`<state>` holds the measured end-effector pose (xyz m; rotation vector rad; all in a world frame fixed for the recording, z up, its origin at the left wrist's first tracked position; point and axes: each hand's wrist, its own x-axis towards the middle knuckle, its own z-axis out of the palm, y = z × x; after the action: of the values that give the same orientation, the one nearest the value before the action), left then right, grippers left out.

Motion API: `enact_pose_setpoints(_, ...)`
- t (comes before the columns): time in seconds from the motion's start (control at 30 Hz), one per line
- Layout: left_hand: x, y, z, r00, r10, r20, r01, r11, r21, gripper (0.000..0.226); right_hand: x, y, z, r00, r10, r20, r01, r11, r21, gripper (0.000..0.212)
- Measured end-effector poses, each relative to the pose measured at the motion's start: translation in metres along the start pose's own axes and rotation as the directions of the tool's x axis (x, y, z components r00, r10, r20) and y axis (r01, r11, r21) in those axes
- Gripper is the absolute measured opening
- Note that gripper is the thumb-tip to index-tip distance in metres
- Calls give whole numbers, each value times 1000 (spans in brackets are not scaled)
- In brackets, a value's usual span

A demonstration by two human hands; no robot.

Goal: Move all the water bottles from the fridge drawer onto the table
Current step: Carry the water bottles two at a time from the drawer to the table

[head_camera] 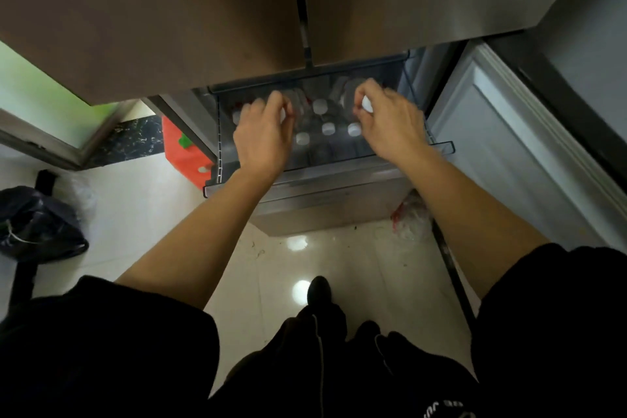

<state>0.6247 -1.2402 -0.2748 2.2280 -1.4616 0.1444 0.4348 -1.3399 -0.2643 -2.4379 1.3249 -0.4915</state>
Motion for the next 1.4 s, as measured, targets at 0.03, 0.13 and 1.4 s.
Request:
enact_pose_setpoints(0.03, 0, 1, -6, 1000, 19, -7, -19, 1000, -1, 15, 1, -3, -8, 1000, 5, 6, -5, 1000, 14, 13)
enact_pose_setpoints(0.13, 3, 2, -16, 998, 49, 42, -47, 998, -32, 13, 4, -11, -27, 995, 22, 96, -22, 1000, -2, 15)
enact_pose_setpoints(1.4, -37, 9, -19, 799, -601, 35, 502, 632, -590, 82, -41, -26, 21, 960, 281, 9, -225, 751, 621, 77)
